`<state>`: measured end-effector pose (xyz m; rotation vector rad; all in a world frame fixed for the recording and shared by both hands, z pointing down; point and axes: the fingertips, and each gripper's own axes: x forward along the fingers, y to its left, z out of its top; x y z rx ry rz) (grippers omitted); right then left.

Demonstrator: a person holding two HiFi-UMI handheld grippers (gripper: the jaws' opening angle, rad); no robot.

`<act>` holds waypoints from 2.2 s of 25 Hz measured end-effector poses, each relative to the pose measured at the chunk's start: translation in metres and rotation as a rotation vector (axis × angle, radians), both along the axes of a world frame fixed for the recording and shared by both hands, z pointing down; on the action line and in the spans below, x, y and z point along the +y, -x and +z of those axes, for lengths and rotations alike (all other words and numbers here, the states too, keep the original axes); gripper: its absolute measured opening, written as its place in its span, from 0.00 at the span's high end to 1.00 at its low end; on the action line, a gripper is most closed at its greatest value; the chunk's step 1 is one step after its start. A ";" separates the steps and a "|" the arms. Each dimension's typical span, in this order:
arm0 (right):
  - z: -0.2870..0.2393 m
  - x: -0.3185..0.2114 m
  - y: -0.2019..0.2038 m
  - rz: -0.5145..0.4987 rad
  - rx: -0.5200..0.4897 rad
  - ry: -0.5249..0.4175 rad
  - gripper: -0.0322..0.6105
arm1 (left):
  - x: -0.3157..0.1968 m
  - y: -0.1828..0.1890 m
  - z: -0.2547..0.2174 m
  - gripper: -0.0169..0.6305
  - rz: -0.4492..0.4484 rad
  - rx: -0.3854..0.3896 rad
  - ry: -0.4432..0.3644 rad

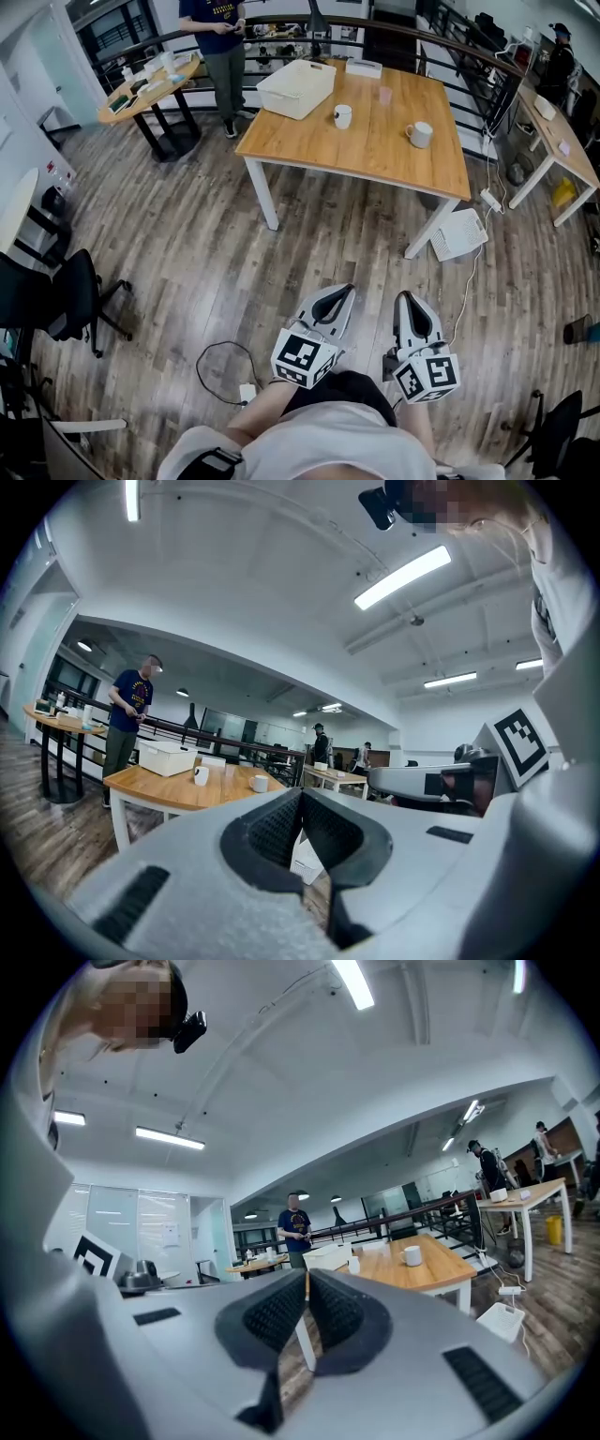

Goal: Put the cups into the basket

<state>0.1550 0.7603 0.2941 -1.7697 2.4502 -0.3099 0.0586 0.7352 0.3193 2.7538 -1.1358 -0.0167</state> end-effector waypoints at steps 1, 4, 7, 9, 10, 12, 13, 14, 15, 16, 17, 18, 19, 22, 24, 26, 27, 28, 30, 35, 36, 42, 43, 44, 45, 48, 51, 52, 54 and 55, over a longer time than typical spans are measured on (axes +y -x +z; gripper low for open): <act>0.000 -0.001 0.002 0.002 0.004 -0.004 0.93 | -0.001 0.002 0.000 0.96 0.004 0.003 -0.003; -0.002 -0.003 0.008 0.006 0.020 -0.016 0.93 | -0.002 0.008 -0.001 0.96 0.012 -0.001 -0.013; -0.004 -0.008 0.011 0.003 0.017 -0.026 0.93 | -0.007 0.011 -0.001 0.96 0.017 -0.006 -0.016; -0.005 -0.009 0.013 -0.001 0.012 -0.023 0.93 | -0.009 0.014 0.001 0.96 0.013 -0.004 -0.008; -0.005 -0.010 0.015 -0.003 0.016 -0.021 0.93 | -0.010 0.015 0.001 0.96 0.011 -0.001 -0.005; -0.007 -0.013 0.015 -0.005 0.032 -0.021 0.93 | -0.013 0.016 -0.001 0.96 0.009 0.006 -0.008; -0.007 -0.015 0.015 -0.005 0.037 -0.022 0.93 | -0.015 0.016 -0.002 0.96 0.009 0.009 -0.012; -0.007 -0.017 0.014 -0.003 0.037 -0.025 0.93 | -0.017 0.016 -0.003 0.96 0.007 0.012 -0.015; -0.008 -0.020 0.014 -0.003 0.032 -0.029 0.93 | -0.020 0.017 -0.003 0.96 0.004 0.013 -0.018; -0.009 -0.023 0.014 -0.005 0.025 -0.035 0.93 | -0.023 0.019 -0.003 0.96 0.000 0.012 -0.018; -0.010 -0.025 0.015 -0.012 0.017 -0.042 0.92 | -0.026 0.020 -0.002 0.96 -0.005 0.010 -0.016; -0.011 -0.028 0.015 -0.021 0.013 -0.046 0.88 | -0.030 0.021 -0.001 0.96 -0.010 0.009 -0.014; -0.011 -0.030 0.015 -0.029 0.011 -0.048 0.83 | -0.033 0.021 -0.001 0.96 -0.014 0.009 -0.011; -0.009 -0.045 0.008 -0.030 0.009 -0.046 0.83 | -0.048 0.017 0.001 0.96 -0.022 0.004 -0.012; -0.004 -0.060 0.003 -0.030 0.004 -0.037 0.83 | -0.060 0.013 0.003 0.96 -0.027 -0.001 -0.012; 0.001 -0.077 -0.003 -0.032 0.004 -0.030 0.83 | -0.075 0.008 0.006 0.96 -0.034 -0.005 -0.008; 0.002 -0.087 -0.006 -0.031 0.008 -0.028 0.83 | -0.084 0.005 0.008 0.96 -0.038 -0.007 -0.007; 0.004 -0.097 -0.010 -0.026 0.016 -0.027 0.83 | -0.093 0.002 0.010 0.96 -0.042 -0.010 -0.007; 0.010 -0.119 -0.021 -0.008 0.034 -0.021 0.83 | -0.113 -0.005 0.013 0.96 -0.048 -0.017 -0.006; 0.019 -0.179 -0.045 -0.022 0.015 0.020 0.83 | -0.170 -0.023 0.016 0.96 -0.077 -0.024 0.011; 0.019 -0.192 -0.050 -0.026 0.018 0.023 0.83 | -0.183 -0.027 0.017 0.96 -0.084 -0.025 0.016; 0.026 -0.266 -0.081 -0.046 0.024 0.042 0.84 | -0.252 -0.057 0.022 0.96 -0.112 -0.033 0.037; 0.026 -0.278 -0.088 -0.044 0.025 0.045 0.87 | -0.263 -0.062 0.022 0.96 -0.117 -0.034 0.038; 0.027 -0.289 -0.095 -0.039 0.028 0.045 0.90 | -0.274 -0.067 0.023 0.96 -0.122 -0.034 0.038; 0.027 -0.300 -0.102 -0.034 0.029 0.044 0.91 | -0.284 -0.072 0.023 0.96 -0.128 -0.033 0.038; 0.028 -0.328 -0.117 -0.045 0.029 0.038 0.91 | -0.311 -0.081 0.026 0.96 -0.153 -0.033 0.038; 0.027 -0.350 -0.127 -0.062 0.038 0.027 0.93 | -0.333 -0.088 0.028 0.96 -0.177 -0.031 0.035; 0.028 -0.355 -0.131 -0.062 0.037 0.027 0.93 | -0.338 -0.091 0.028 0.96 -0.181 -0.032 0.034; 0.029 -0.363 -0.137 -0.068 0.031 0.029 0.93 | -0.345 -0.096 0.029 0.96 -0.187 -0.036 0.032; 0.029 -0.365 -0.138 -0.074 0.029 0.029 0.93 | -0.347 -0.097 0.029 0.96 -0.189 -0.040 0.031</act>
